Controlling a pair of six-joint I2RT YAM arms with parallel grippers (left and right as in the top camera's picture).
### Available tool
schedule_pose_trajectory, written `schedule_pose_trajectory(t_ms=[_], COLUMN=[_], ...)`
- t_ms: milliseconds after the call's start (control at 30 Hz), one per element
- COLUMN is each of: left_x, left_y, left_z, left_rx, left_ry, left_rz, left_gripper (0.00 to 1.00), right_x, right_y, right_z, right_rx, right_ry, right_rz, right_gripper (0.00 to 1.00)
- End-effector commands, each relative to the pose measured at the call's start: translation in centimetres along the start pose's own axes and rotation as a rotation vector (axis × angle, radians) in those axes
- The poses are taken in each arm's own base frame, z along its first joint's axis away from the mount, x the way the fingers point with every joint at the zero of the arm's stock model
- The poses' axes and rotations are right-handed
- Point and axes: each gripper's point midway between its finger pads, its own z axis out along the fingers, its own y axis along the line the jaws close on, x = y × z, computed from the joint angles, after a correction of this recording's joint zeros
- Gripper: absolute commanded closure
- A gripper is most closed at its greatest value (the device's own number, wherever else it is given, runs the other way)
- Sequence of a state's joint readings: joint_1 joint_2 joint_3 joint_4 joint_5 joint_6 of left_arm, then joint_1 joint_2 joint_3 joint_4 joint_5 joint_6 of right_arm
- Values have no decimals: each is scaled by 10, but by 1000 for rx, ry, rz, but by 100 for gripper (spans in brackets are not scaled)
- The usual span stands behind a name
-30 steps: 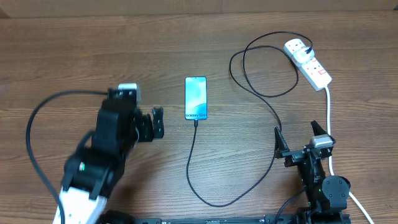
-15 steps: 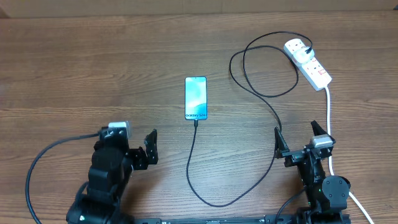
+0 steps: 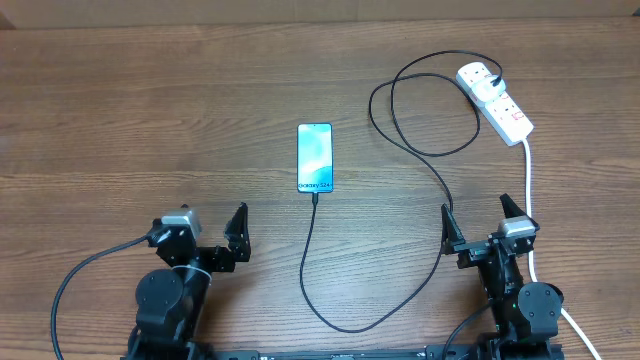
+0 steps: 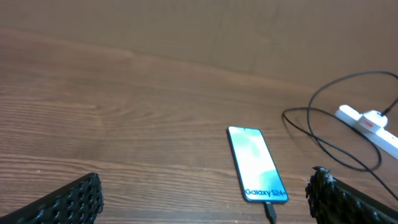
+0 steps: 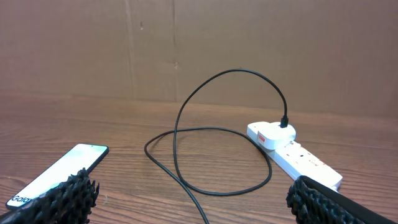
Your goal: Plug charger to phone and switch on socket
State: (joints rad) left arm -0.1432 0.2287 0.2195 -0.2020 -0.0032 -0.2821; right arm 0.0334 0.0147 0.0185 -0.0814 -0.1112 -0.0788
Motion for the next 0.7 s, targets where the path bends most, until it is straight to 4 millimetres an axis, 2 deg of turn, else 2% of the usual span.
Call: schedule_pose_trajectory(t_ms=[0, 367, 667], left_x=[-3, -12, -14], left_y=[4, 16, 36], left_z=[-2, -6, -7], left_rx=[2, -6, -111], left_ry=[-56, -252, -293], left_rz=[16, 12, -8], left_gripper=[0, 0, 0], right_x=[1, 1, 1], right_y=[-1, -1, -1], right_z=[0, 0, 0], right_rx=[8, 8, 8], right_ry=[-6, -6, -6], right_rz=[-2, -2, -2], right_gripper=[0, 0, 0])
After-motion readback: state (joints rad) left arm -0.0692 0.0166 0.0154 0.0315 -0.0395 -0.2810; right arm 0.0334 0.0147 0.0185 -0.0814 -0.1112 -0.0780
